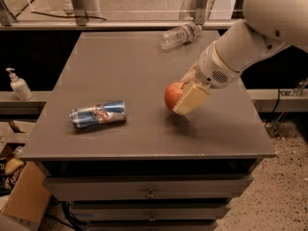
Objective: Move apple near redbull can
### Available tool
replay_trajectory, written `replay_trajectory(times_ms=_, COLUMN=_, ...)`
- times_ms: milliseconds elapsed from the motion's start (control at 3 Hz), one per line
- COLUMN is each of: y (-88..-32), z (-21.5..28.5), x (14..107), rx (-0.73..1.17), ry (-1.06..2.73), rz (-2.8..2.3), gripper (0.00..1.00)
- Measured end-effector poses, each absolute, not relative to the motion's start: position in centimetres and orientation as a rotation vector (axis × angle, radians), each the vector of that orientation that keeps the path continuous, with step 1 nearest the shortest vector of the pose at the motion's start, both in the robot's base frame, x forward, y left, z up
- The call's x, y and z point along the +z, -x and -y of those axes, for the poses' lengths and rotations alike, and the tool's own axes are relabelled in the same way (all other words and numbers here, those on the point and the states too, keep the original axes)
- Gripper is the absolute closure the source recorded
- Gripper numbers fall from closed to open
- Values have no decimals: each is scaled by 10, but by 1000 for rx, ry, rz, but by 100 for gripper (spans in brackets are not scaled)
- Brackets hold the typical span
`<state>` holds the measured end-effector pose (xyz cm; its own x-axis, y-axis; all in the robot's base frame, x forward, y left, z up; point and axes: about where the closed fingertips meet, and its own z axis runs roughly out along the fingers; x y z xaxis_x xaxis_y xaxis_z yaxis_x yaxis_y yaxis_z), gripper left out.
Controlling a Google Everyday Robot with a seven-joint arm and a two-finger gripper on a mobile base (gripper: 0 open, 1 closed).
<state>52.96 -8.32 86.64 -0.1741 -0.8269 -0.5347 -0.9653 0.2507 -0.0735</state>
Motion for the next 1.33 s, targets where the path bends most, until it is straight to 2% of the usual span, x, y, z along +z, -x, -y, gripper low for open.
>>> replay_trajectory(times_ms=667, y=-469, z=32, x=837, rx=481, ry=1817, rz=-1951, gripper=100)
replay_trajectory(times_ms=1333, y=-458, z=-25, x=856, rx=565, ry=1831, rz=-1798, gripper=100)
